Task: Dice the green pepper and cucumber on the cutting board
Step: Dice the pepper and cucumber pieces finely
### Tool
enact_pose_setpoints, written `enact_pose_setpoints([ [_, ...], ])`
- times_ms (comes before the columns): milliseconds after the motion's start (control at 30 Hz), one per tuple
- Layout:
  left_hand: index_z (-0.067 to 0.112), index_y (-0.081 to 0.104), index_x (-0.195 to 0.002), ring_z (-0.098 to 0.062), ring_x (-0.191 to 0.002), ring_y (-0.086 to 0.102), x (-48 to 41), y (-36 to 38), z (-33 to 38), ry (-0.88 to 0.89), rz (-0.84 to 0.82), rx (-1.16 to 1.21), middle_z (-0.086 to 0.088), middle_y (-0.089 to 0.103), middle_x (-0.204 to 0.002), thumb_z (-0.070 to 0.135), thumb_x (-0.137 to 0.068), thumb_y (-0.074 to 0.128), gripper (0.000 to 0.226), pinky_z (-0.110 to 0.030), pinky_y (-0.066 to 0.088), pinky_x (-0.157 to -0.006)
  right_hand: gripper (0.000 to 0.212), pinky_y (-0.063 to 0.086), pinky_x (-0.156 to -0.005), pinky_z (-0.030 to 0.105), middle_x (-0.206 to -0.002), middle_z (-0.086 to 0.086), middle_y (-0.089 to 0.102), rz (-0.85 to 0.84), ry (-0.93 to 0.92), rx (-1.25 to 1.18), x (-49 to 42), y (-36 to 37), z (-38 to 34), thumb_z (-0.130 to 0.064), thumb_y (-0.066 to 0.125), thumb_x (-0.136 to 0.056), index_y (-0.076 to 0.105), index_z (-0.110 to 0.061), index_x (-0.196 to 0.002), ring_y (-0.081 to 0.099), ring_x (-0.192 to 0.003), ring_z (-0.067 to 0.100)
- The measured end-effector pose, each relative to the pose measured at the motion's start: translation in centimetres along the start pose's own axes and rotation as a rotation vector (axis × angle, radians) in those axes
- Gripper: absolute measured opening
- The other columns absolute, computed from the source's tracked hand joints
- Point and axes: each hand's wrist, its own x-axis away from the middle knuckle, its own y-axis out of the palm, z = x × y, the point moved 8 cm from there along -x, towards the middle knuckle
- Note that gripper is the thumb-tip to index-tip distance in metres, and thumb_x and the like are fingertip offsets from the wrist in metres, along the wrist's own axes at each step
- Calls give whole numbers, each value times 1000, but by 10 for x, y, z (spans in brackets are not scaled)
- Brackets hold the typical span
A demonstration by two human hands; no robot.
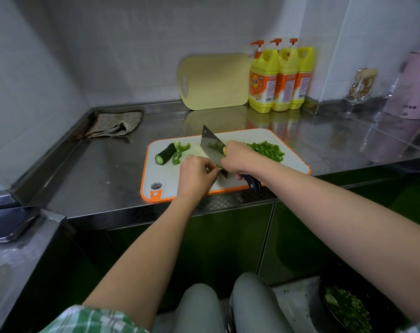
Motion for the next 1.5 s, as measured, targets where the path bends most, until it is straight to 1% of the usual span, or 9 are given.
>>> enact_pose_setpoints([
  [167, 17, 77, -78, -25, -83, 62, -1, 1, -1, -34, -21, 1, -1, 73, -76, 25, -81, 73, 10, -38, 52, -74, 25, 37, -40, 21, -59, 11, 50, 13, 1, -58, 0, -1, 3, -5, 42, -95, 38, -7, -70, 50, -39, 19],
  [400, 16, 76, -77, -25, -87, 62, -1, 0, -4, -94, -24, 17, 0, 72, -78, 25, -83, 72, 12, -38, 51, -79, 19, 39, -38, 23, -61, 15, 50, -55, -4, -40, 5, -3, 7, -2, 43, -93, 42, -3, -73, 50, -39, 21],
  [500, 18, 75, -77, -23, -88, 62, -1, -1, -3, -97, -42, 25, 1, 72, -77, 25, -83, 71, 10, -38, 52, -80, 20, 38, -37, 20, -59, 13, 49, -28, -4, -40, 4, -4, 11, -3, 42, -92, 43, -5, -72, 50, -37, 21],
  [667, 18, 75, -77, -22, -88, 62, -1, 0, -1, -85, -53, 29, 4, 71, -77, 24, -83, 71, 9, -39, 52, -80, 20, 42, -42, 22, -52, 11, 53, 20, 9, -86, 1, -2, 22, -6, 41, -92, 44, -7, -73, 54, -40, 19],
  [867, 19, 75, -77, -21, -89, 61, -2, 1, -3, -86, -38, 21, 5, 71, -77, 28, -82, 74, 11, -40, 52, -81, 15, 37, -40, 21, -58, 9, 52, 77, -80, -161, 9, -13, 25, -9, 41, -92, 43, -10, -77, 56, -41, 21],
  [1067, 18, 78, -80, -22, -88, 62, -1, 2, -3, -73, -29, 10, 4, 72, -78, 28, -82, 75, 11, -41, 53, -80, 22, 31, -34, 19, -61, 7, 53, 90, -95, -93, 16, -10, 24, -12, 44, -93, 39, -13, -71, 58, -41, 20],
  [1267, 18, 78, -76, -22, -86, 62, -2, 1, -3, -64, -23, -13, 3, 73, -77, 25, -81, 74, 10, -41, 53, -78, 23, 33, -42, 25, -54, 8, 53, 102, -99, -89, 16, -8, 21, -12, 44, -91, 38, -14, -69, 60, -45, 24],
  [1400, 18, 78, -77, -22, -86, 62, -2, 1, -1, -62, -26, -21, 3, 73, -77, 23, -82, 74, 9, -41, 53, -79, 18, 41, -46, 26, -51, 9, 56, 83, -83, -84, 14, -4, 21, -12, 44, -88, 40, -13, -70, 61, -46, 25],
  [1500, 17, 78, -79, -22, -86, 62, -2, 1, 0, -64, -23, -16, 2, 73, -78, 23, -82, 74, 9, -41, 53, -80, 22, 47, -57, 30, -53, 8, 52, 93, -71, -58, 12, -4, 20, -12, 45, -89, 41, -13, -67, 61, -59, 31],
])
